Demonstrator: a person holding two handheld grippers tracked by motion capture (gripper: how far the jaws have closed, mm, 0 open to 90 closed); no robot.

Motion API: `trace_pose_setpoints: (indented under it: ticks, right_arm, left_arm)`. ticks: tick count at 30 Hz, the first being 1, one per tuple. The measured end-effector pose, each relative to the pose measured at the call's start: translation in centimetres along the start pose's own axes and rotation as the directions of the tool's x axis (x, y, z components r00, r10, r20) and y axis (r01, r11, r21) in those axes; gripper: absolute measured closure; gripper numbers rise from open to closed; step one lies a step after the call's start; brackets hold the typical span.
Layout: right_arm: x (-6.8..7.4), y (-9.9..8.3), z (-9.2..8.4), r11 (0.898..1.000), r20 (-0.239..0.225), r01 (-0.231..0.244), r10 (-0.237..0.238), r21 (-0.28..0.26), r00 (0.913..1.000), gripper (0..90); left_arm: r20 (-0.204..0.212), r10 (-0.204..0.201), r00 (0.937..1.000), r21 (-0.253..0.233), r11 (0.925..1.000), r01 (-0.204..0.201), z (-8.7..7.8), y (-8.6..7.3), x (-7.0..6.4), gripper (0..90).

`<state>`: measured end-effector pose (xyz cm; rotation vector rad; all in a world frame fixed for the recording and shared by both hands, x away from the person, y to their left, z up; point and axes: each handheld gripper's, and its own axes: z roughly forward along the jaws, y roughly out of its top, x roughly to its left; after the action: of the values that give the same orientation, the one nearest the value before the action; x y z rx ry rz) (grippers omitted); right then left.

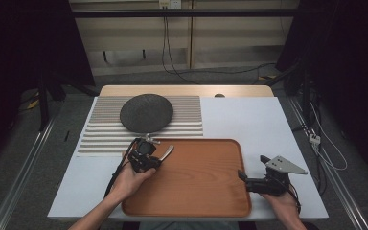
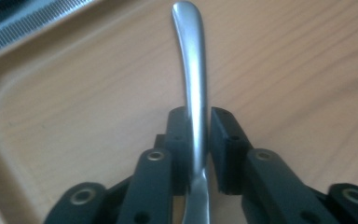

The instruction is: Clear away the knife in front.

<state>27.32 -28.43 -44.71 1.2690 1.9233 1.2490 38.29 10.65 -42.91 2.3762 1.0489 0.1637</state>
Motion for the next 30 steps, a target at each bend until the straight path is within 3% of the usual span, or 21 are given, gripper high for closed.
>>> trace_pose_setpoints:
  ticks: [6, 10, 13, 15, 18, 20, 22, 24, 28, 30]
  right_arm:
    - [-0.1, -0.1, 0.0, 1.000, -0.002, -0.006, 0.006, 0.001, 1.0000, 0.0]
    - [-0.2, -0.2, 0.0, 1.000, -0.001, -0.016, 0.016, 0.001, 0.9999, 0.0]
    - [-0.3, -0.2, -0.1, 1.000, 0.003, -0.015, 0.015, 0.000, 0.9999, 0.0]
    - [-0.3, -0.2, -0.1, 1.000, 0.002, -0.013, 0.013, -0.002, 0.9999, 0.0]
    - [-0.2, -0.1, -0.1, 1.000, 0.005, -0.008, 0.008, 0.000, 1.0000, 0.0]
    - [-0.1, -0.1, -0.1, 1.000, 0.004, -0.009, 0.009, -0.001, 1.0000, 0.0]
    - [0.0, 0.0, 0.0, 1.000, 0.003, -0.007, 0.007, 0.000, 1.0000, 0.0]
    - [0.0, 0.1, 0.0, 1.000, 0.001, -0.001, 0.001, 0.000, 1.0000, 0.0]
    - [0.1, 0.1, 0.1, 1.000, 0.001, 0.002, -0.002, 0.000, 1.0000, 0.0]
    - [0.1, 0.1, 0.0, 1.000, 0.001, 0.001, -0.001, 0.000, 1.0000, 0.0]
  left_arm:
    - [0.028, 0.020, 0.9994, -0.001, 0.9998, -0.020, 0.0, 0.0, 0.1, 60.4]
    - [-0.011, 0.033, 0.9994, -0.033, 0.9989, -0.034, 0.0, 0.2, 0.3, 37.8]
    - [-0.015, 0.022, 0.9996, -0.054, 0.9983, -0.023, 0.2, 0.5, 0.6, 23.5]
    - [-0.019, 0.045, 0.9988, -0.060, 0.9971, -0.046, 0.3, 0.6, 0.6, 16.5]
    - [0.016, 0.099, 0.9950, -0.079, 0.9921, -0.097, 0.0, 0.5, 0.1, 12.2]
    - [0.022, 0.134, 0.9907, -0.116, 0.9845, -0.131, -0.3, 0.4, -0.3, 18.7]
    - [0.031, 0.168, 0.9854, -0.168, 0.9727, -0.160, -0.6, 0.2, -0.7, 36.5]
    - [0.033, 0.180, 0.9831, -0.182, 0.9683, -0.171, -0.6, 0.1, -1.0, 51.4]
    - [0.087, 0.194, 0.9771, -0.168, 0.9697, -0.178, -0.2, 0.3, -1.2, 77.7]
    - [0.081, 0.200, 0.9764, -0.145, 0.9715, -0.187, 0.2, 0.3, -1.4, 85.3]
